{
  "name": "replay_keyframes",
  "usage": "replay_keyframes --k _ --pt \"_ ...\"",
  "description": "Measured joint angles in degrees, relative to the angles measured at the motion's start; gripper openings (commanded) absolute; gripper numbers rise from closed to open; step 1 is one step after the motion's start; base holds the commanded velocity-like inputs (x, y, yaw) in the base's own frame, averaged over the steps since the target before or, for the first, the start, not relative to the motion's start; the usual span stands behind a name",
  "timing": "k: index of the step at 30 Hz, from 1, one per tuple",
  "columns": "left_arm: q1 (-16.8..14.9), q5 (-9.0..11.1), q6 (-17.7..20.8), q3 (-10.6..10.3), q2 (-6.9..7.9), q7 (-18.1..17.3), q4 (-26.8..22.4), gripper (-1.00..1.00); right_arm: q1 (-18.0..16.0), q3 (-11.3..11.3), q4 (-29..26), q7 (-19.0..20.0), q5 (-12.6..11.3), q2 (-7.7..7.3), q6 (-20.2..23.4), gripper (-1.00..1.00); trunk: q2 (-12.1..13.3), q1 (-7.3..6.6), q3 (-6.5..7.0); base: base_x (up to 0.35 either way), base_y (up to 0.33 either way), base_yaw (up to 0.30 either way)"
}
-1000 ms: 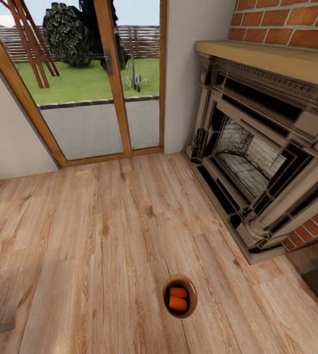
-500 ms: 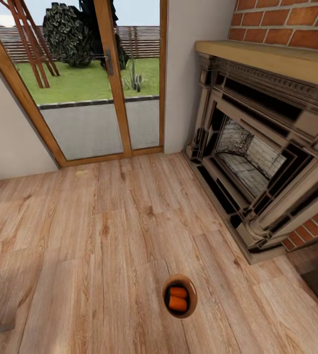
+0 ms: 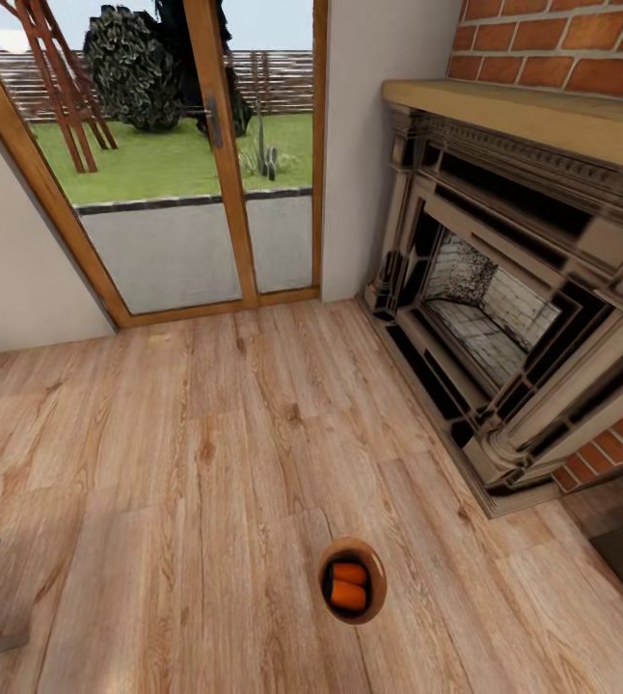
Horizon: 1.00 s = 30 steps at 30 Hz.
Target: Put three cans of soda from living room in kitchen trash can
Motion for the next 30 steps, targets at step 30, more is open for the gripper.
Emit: replay_keyframes --k 30 --pt "0.16 0.50 -0.72 0.55 -0.30 2.10 0.16 1.00 0.01 -0.42 0.07 -18.97 0.00 5.26 0.00 1.00 0.00 0.00 0.00 0.000 0.000 0.000"
